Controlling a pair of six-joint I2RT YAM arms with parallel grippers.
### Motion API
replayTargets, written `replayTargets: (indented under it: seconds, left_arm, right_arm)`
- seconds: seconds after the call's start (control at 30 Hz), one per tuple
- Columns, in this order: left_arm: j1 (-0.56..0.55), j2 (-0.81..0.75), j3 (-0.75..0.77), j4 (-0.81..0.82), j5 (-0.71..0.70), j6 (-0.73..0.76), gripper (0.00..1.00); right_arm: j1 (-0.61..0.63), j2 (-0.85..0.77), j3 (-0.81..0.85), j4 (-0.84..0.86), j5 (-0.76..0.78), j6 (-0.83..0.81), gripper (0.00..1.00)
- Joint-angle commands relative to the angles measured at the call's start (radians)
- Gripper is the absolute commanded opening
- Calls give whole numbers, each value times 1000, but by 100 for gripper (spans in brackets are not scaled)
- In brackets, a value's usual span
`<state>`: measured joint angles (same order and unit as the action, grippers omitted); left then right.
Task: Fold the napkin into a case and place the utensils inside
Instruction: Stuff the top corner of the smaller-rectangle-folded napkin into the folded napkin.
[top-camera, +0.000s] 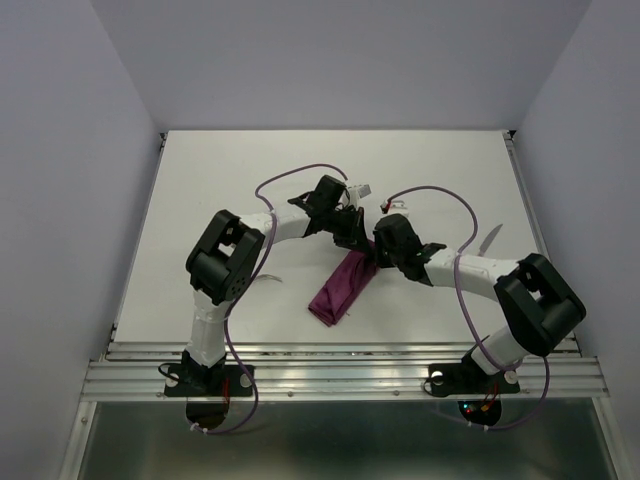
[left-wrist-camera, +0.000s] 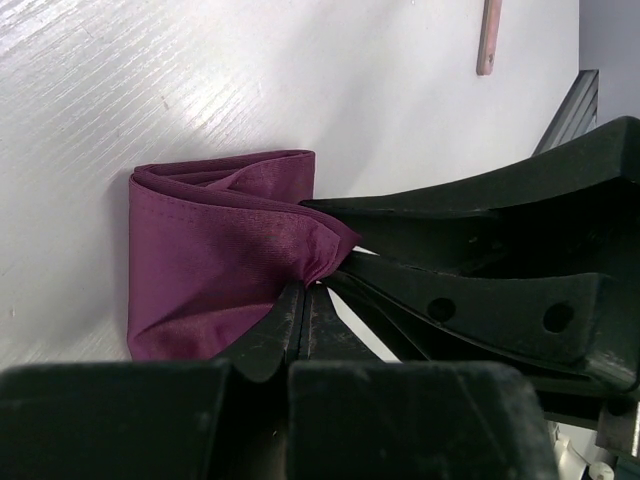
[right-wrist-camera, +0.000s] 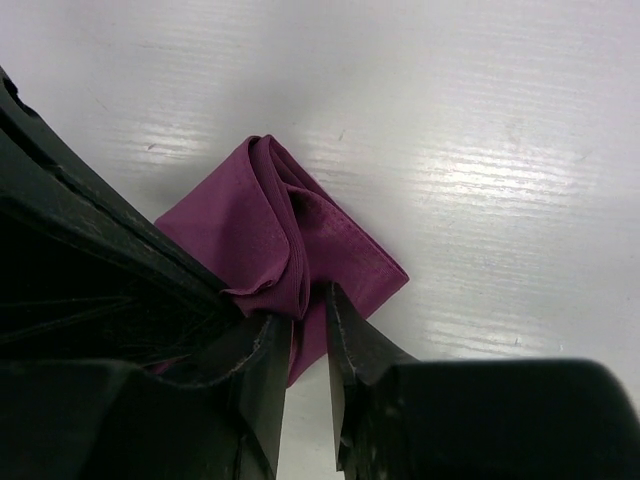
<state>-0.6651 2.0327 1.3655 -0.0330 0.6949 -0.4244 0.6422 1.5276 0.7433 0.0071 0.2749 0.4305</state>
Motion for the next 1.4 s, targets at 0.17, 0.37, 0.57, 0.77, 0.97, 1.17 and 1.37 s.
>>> replayTargets:
  seconds: [0.17,0.37,0.57,0.77,0.97,1.17,1.37]
  left_arm:
    - [4,-14,-11,24,29,12,0]
    - [2,-12,-16,24,32,13,0]
    - [2,-6,-20,24,29,13,0]
    - [2,29,-5,-17,18,29,0]
    - [2,50,-3,-31,8,41,0]
    - [1,73,12,-48,0,47,0]
    - [-8,89,18,-70,-17,56,0]
  right_arm:
    - [7,14,67,11,64,19,17]
    - [7,25,70,8,73,46,1]
    - [7,6,57,17,93,85,1]
    - [7,-35,37,36,104,111,1]
    - [7,-43,30,45,104,131,1]
    - [7,-58,14,62,93,148,1]
    - [7,-69,11,68,95,159,1]
